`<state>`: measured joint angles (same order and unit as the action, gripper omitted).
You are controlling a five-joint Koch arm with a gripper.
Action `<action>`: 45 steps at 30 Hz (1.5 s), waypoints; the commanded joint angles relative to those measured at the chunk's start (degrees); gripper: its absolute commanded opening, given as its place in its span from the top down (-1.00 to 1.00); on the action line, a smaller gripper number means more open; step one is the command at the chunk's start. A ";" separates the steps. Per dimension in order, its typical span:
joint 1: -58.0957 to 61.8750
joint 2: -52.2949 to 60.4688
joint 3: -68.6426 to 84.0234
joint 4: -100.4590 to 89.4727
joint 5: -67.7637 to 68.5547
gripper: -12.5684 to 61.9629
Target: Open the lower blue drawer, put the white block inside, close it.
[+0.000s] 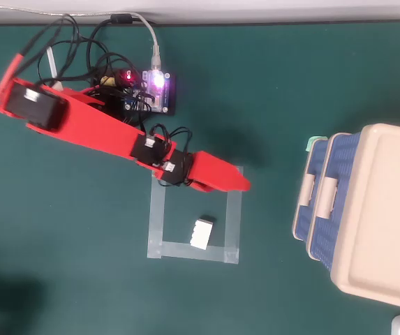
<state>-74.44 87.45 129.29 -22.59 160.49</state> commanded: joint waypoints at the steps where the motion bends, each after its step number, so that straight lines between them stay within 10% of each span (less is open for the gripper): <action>1: -2.64 -6.59 -0.79 -24.08 3.16 -0.21; 14: -4.66 -29.71 -28.74 -33.57 8.53 -0.17; 26: -4.22 -38.41 -48.60 -19.25 8.53 0.47; 30: -4.13 -38.50 -48.60 -15.64 8.79 0.88; 45: -2.46 -7.65 -7.12 -14.50 18.72 0.87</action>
<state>-76.38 74.36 123.31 -36.47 174.99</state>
